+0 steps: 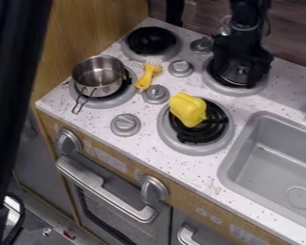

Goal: Put the silver lid on the silver pan

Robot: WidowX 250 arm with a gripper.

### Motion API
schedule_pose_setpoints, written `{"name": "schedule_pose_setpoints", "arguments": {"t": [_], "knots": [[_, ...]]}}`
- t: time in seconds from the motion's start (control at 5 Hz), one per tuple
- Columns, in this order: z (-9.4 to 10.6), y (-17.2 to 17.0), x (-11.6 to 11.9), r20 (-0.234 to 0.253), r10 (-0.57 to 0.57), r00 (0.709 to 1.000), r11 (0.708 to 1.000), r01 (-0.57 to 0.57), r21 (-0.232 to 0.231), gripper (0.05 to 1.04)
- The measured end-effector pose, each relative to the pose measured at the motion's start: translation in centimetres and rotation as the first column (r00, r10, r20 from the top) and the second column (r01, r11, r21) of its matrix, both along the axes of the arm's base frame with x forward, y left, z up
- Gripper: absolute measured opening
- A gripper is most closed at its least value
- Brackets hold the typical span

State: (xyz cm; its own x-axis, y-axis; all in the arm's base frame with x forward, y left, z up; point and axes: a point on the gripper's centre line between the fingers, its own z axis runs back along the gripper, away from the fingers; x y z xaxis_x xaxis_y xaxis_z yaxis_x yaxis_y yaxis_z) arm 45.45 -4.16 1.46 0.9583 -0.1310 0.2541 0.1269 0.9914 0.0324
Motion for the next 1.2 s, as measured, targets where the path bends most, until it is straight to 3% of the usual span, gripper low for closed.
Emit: {"name": "schedule_pose_setpoints", "arguments": {"t": [0.4,0.8,1.2], "knots": [[-0.9,0.5,4.2,0.233,0.075,0.970,0.992,-0.095,0.079,0.999],[-2.4,0.7,6.8,0.293,0.143,0.946,0.986,-0.163,0.045,0.999],[-3.0,1.2,7.9,0.290,0.186,0.939,0.978,-0.205,0.036,0.999]]}}
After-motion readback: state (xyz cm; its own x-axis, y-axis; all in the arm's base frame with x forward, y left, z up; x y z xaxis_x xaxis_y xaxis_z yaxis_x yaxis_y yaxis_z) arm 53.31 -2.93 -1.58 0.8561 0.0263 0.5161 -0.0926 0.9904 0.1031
